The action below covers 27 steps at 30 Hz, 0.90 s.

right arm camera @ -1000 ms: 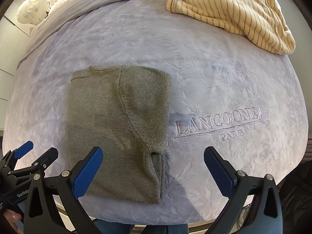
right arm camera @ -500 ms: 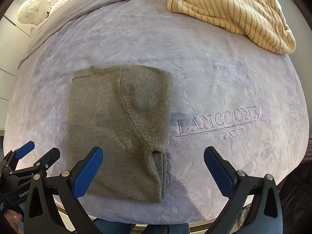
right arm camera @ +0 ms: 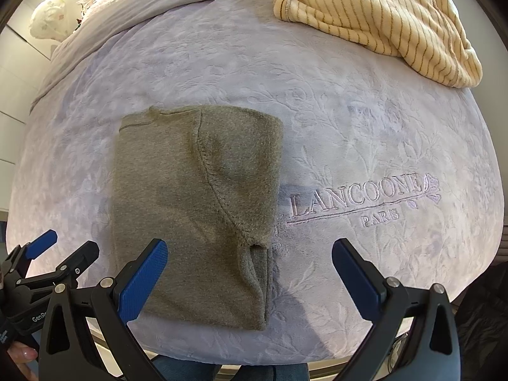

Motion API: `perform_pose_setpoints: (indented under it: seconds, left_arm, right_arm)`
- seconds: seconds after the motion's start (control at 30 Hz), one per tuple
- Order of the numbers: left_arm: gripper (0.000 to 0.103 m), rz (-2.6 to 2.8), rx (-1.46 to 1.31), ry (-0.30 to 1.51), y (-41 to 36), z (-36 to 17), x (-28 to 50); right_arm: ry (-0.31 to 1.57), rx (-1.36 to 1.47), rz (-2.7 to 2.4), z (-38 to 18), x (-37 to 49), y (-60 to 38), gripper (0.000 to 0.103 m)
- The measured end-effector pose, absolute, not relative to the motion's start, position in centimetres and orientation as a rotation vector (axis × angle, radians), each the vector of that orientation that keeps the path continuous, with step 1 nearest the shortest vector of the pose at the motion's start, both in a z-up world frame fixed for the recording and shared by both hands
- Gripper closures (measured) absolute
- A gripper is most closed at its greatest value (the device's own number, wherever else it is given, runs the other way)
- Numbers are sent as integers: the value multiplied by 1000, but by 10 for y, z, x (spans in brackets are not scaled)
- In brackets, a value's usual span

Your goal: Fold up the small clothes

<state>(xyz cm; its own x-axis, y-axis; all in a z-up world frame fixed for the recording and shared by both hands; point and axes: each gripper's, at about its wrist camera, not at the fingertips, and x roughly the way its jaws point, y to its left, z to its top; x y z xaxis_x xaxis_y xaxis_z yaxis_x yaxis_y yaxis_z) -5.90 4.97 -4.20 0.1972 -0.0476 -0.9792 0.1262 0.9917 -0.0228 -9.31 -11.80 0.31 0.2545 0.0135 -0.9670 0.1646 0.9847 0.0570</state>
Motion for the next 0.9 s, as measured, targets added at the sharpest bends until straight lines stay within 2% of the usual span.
perform_pose_setpoints:
  seconds: [0.9]
  left_arm:
    - [0, -82, 107, 1366, 54, -43, -58]
  right_arm:
    - [1326, 169, -100, -2, -98, -116, 0]
